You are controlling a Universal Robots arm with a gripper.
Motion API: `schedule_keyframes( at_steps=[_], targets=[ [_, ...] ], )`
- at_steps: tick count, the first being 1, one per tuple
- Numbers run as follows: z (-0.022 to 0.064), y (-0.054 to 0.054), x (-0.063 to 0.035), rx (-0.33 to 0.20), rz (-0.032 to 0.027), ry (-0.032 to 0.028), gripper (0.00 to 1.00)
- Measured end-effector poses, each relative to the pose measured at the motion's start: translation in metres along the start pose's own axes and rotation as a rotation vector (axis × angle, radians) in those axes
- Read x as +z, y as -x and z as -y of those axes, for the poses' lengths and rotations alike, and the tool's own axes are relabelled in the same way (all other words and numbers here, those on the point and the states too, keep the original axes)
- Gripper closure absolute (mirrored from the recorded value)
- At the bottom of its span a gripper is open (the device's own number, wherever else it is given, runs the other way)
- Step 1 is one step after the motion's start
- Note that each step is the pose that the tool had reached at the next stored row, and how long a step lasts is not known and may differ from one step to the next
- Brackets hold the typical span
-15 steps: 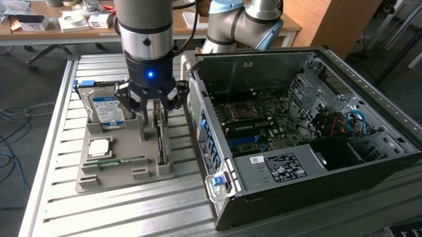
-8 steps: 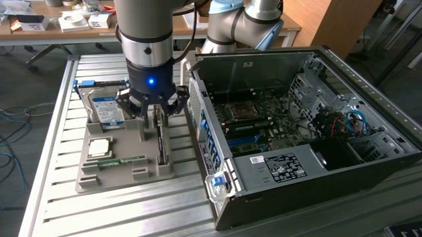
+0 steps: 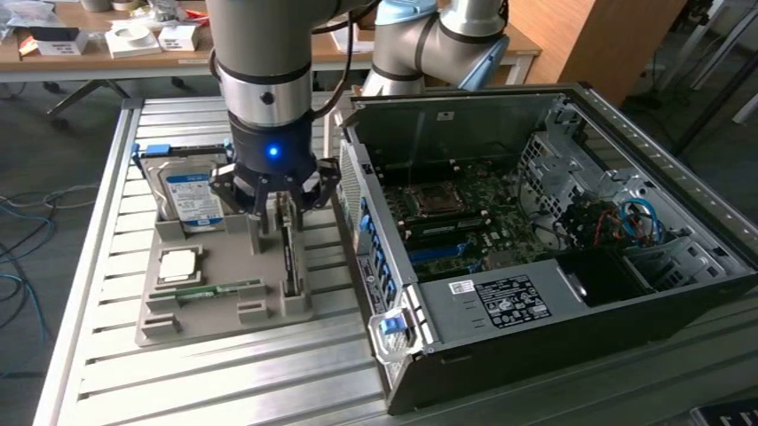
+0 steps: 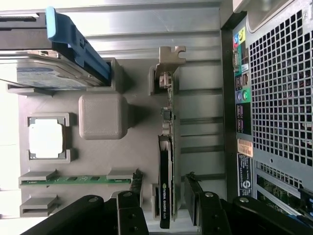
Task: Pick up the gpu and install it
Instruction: 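Pick up the gpu and move the gpu toward the slot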
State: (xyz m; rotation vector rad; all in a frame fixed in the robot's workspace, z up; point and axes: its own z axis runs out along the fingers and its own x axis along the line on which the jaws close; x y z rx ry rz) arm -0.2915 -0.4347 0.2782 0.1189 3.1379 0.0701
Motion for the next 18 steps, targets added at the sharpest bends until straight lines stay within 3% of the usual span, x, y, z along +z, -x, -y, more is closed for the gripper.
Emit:
schedule_keyframes(
  at_steps=[9,18],
  targets=[
    [0.0006,0.0,0.0148,0.0,0.0,0.0,0.53],
    [0.0007,0.004,0.0221,0.0,-0.0005,0.0,0.53]
  ],
)
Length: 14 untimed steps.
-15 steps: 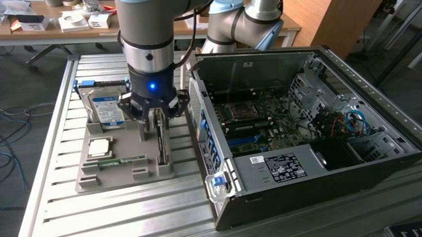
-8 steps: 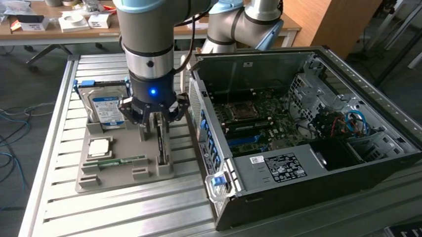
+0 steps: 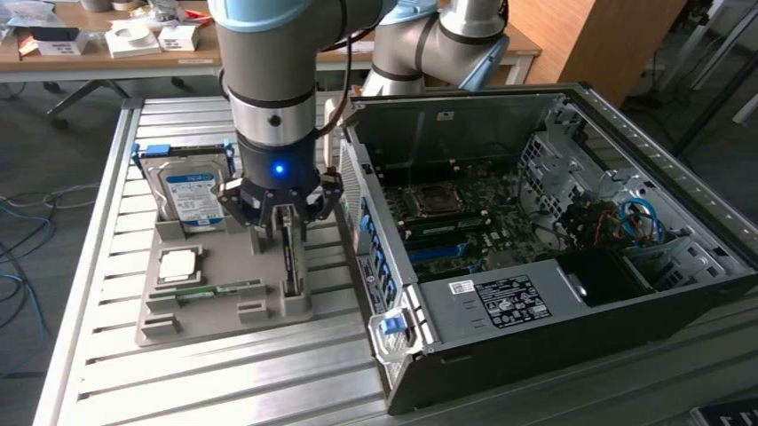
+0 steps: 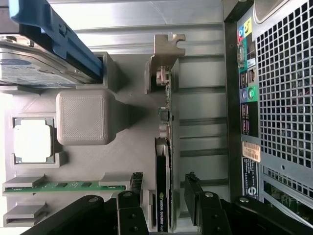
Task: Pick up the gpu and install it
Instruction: 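Pick up the gpu and move the gpu toward the slot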
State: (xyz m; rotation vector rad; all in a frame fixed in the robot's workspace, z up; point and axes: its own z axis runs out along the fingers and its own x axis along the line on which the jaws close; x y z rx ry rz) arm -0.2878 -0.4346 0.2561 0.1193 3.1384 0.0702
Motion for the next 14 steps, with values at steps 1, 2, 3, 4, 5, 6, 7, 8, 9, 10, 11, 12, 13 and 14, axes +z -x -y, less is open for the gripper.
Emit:
schedule_keyframes(
  at_steps=[1,2,3,4,5,6,7,8,9,10,11,12,13,14],
  targets=[
    [0.0,0.0,0.0015,0.0,0.0001,0.0,0.53],
    [0.0001,0.0,0.0031,0.0,0.0001,0.0001,0.53],
    [0.0002,0.0,0.0044,0.0,-0.0001,0.0,0.53],
    [0.0001,0.0,0.0054,0.0,0.0,0.0,0.53],
    [0.0,0.0,0.006,0.0,0.0,0.0,0.53],
    [0.0,0.0,0.0061,0.0,-0.0002,-0.0002,0.53],
    [0.0,0.0,0.0061,0.0,-0.0002,-0.0002,0.53],
    [-0.0001,0.0,0.0061,0.0,-0.0002,-0.0002,0.53],
    [-0.0001,0.0,0.0065,0.0,0.0,0.0,0.53],
    [0.0,0.0,0.0081,0.0,0.0003,0.0002,0.53],
    [0.0,0.0,0.0093,0.0,0.0002,0.0001,0.53],
    [0.0,0.0,0.0101,0.0,0.0,-0.0001,0.53],
    [0.0001,0.0,0.0114,0.0,0.0,0.0,0.53],
    [-0.0001,0.0,0.0127,0.0,0.0001,0.0,0.53]
  ],
)
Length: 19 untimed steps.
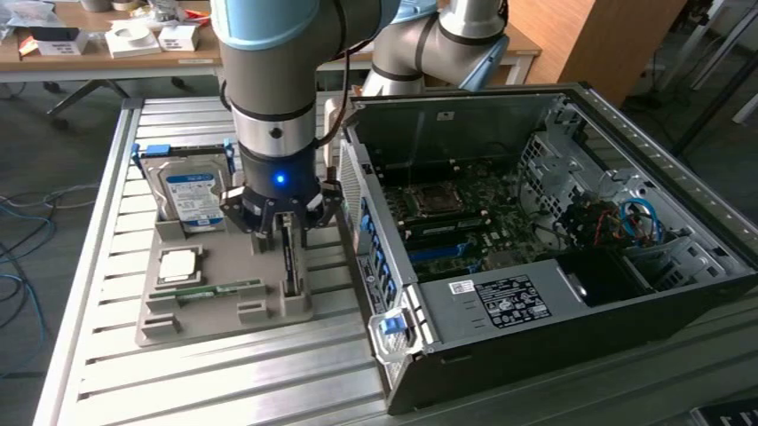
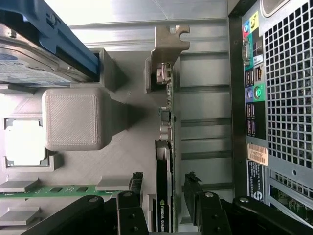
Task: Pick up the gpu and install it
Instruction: 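Pick up the gpu and move the gpu toward the slot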
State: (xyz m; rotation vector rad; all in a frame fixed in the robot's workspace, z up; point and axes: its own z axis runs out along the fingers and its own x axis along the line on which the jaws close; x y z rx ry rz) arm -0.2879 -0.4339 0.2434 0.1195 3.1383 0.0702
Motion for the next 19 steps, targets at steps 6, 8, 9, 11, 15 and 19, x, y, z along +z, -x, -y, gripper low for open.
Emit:
schedule_keyframes(
  at_steps=[6,8,9,11,15,19],
  targets=[
    [-0.0037,-0.0005,0.0013,0.0,-0.0001,-0.0001,0.53],
    [-0.0052,-0.0018,0.0021,0.0,0.0,0.0,0.53],
    [-0.0055,-0.0023,0.0028,0.0,0.0,-0.0003,0.53],
    [-0.0057,-0.0031,0.0045,0.0,0.0,-0.0015,0.53],
    [-0.0056,-0.0033,0.0064,0.0,-0.0002,-0.003,0.53],
    [-0.0055,-0.0031,0.0072,0.0,0.0002,-0.0026,0.53]
  ],
)
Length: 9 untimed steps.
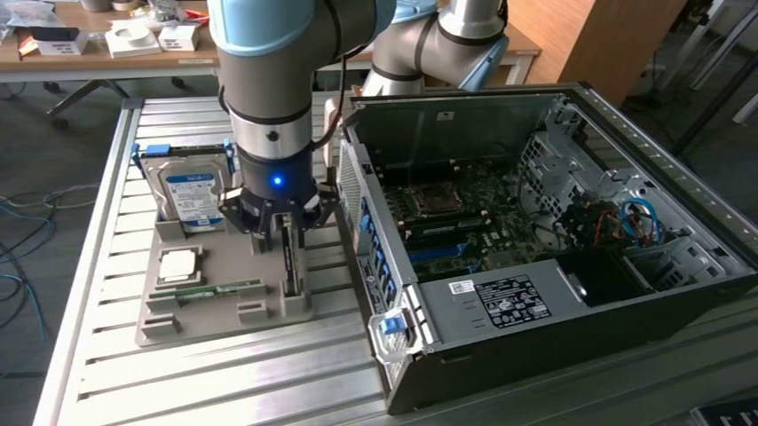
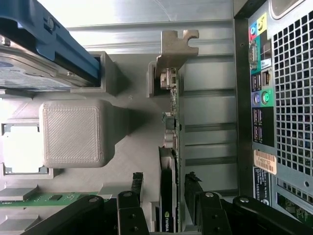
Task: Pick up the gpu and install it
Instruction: 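Pick up the gpu and move the gpu toward the slot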
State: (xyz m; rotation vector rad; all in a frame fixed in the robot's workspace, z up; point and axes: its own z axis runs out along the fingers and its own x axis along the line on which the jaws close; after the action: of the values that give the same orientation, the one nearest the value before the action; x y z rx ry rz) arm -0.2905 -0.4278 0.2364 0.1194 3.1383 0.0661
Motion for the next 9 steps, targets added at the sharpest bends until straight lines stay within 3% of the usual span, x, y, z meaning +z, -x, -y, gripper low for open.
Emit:
schedule_keyframes(
  at_steps=[9],
  targets=[
    [0.0013,0.0018,0.0006,0.0,-0.0002,-0.0002,0.53]
  ],
)
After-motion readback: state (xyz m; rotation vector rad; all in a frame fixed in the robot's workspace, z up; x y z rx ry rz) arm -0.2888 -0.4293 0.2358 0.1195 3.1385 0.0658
